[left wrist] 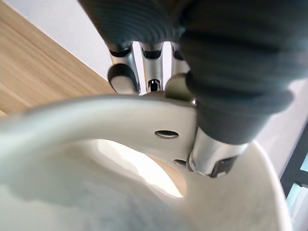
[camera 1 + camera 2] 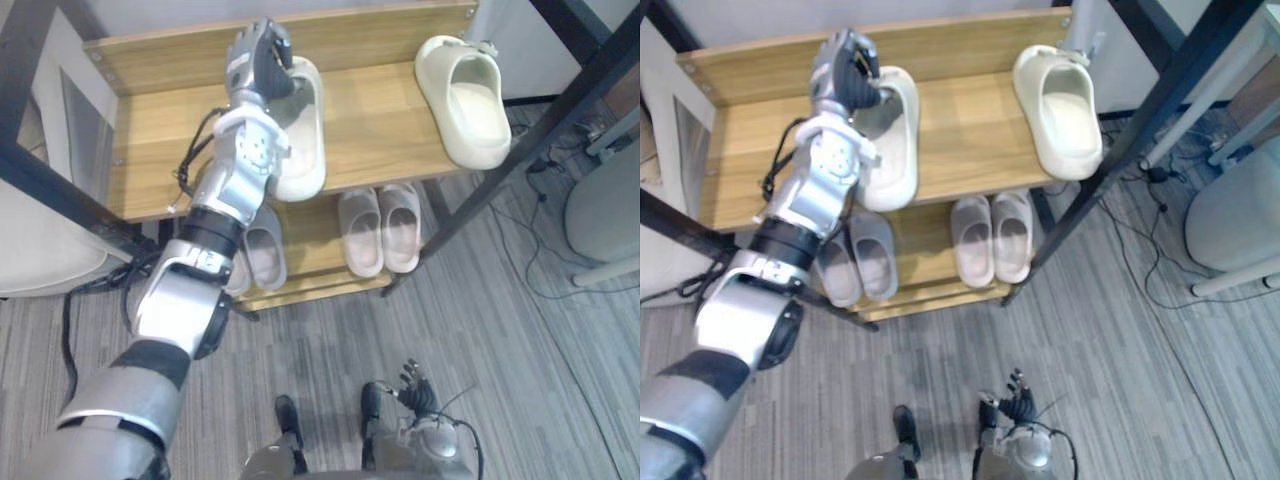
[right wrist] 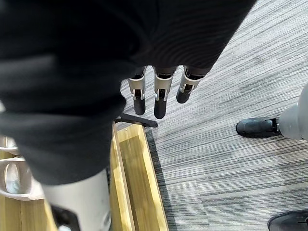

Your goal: Organize the slippers on the shoe rack

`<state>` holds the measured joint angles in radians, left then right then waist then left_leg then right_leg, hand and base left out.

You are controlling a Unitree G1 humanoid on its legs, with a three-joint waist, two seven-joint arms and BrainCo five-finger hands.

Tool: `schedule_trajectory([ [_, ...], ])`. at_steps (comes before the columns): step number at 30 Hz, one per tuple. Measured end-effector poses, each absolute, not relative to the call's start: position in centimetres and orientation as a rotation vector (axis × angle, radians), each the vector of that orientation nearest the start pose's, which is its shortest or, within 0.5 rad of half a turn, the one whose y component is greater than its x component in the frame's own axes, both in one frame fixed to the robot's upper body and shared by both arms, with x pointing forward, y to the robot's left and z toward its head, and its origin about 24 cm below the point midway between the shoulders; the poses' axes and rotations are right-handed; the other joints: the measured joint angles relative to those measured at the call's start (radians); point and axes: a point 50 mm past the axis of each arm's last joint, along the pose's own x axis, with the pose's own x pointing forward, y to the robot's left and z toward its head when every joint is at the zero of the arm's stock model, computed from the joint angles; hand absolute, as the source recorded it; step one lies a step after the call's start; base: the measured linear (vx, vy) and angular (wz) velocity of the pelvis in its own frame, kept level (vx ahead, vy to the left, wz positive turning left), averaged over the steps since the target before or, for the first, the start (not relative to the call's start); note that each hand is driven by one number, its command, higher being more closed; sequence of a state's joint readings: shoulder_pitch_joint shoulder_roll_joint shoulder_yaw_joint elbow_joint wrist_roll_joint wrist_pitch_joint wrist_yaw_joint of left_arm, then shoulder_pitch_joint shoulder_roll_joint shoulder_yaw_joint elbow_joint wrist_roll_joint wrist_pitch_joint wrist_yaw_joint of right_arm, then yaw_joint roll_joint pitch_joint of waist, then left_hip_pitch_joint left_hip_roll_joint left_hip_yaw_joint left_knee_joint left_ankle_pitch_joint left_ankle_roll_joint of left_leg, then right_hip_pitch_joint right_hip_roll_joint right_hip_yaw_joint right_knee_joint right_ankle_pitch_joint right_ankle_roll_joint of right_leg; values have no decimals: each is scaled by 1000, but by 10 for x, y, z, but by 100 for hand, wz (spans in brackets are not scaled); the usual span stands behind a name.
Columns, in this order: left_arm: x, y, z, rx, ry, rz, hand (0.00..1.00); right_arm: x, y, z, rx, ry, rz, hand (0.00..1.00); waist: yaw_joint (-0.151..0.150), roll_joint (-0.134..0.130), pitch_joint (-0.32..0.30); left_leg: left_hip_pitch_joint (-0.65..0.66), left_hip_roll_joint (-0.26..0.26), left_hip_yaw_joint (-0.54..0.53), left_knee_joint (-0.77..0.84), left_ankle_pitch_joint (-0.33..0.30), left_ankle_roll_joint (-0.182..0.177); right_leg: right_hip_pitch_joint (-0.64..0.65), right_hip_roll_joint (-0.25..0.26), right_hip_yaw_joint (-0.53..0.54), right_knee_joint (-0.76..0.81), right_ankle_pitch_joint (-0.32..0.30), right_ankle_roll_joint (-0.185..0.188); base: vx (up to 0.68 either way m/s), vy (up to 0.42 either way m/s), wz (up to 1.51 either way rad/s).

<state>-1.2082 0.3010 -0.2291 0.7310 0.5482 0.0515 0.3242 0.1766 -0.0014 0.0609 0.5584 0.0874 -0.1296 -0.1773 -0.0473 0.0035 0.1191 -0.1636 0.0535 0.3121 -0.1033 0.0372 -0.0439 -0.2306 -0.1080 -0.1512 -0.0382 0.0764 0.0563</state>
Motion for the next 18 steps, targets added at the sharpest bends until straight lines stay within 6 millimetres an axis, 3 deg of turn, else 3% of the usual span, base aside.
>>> schedule_trajectory([
  [12,397,75,288,1050,-712,145,100,161,-157,-102,30,604,-205,0,5,0,0,4,-6,-2,0,0,0,5,-6,-1,0,0,0,0,0,1],
  [18,390,45,286,1079,-771,61,100,161,-157,-102,31,603,-208,0,1,0,0,6,-10,3,0,0,1,4,-10,6,0,2,3,0,0,-2],
])
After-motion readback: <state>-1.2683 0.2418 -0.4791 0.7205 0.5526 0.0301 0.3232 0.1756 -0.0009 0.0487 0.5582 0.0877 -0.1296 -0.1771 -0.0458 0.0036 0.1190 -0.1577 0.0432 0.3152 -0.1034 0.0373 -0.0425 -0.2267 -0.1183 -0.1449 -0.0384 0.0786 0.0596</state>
